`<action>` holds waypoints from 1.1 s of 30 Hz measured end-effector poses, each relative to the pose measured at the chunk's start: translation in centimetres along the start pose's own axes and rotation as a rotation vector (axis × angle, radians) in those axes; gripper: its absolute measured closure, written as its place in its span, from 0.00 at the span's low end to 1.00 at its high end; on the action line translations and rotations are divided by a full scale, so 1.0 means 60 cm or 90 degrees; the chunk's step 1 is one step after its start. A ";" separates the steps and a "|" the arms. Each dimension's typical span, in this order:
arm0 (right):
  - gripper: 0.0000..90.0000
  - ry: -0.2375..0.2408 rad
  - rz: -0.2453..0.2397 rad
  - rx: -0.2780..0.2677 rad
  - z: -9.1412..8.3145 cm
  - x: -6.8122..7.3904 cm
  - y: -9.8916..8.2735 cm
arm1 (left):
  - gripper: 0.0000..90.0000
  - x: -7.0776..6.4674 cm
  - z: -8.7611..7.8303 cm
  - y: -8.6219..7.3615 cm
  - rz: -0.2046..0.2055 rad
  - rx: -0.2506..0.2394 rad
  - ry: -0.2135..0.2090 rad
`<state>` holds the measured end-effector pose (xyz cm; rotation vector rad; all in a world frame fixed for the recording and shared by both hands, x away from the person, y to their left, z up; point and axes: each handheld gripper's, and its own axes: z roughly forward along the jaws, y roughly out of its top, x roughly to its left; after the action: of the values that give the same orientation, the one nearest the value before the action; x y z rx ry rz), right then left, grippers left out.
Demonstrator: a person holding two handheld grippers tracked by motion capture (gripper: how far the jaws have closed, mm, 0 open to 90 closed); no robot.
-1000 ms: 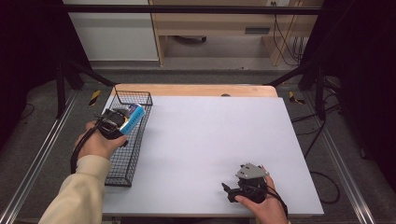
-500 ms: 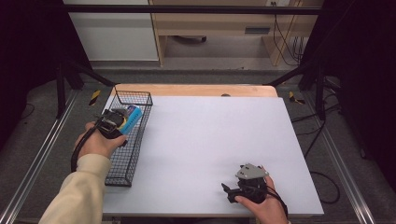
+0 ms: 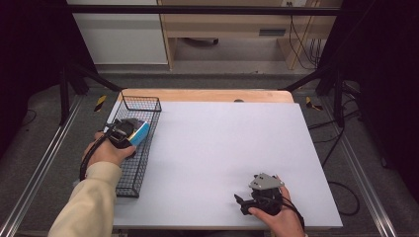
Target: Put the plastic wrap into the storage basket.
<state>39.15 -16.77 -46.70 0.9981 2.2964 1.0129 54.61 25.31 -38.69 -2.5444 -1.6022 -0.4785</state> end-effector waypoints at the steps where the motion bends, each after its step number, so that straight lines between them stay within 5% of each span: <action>1: 0.10 0.000 0.001 0.001 0.000 0.000 0.000 | 0.36 0.000 0.001 0.002 0.007 0.009 0.001; 33: 0.10 -0.001 -0.001 0.000 -0.001 0.000 0.001 | 0.35 -0.001 0.006 0.011 0.012 0.035 -0.004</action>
<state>39.11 -16.76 -46.64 0.9960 2.2953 1.0103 55.28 25.06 -39.00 -2.5215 -1.5696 -0.4190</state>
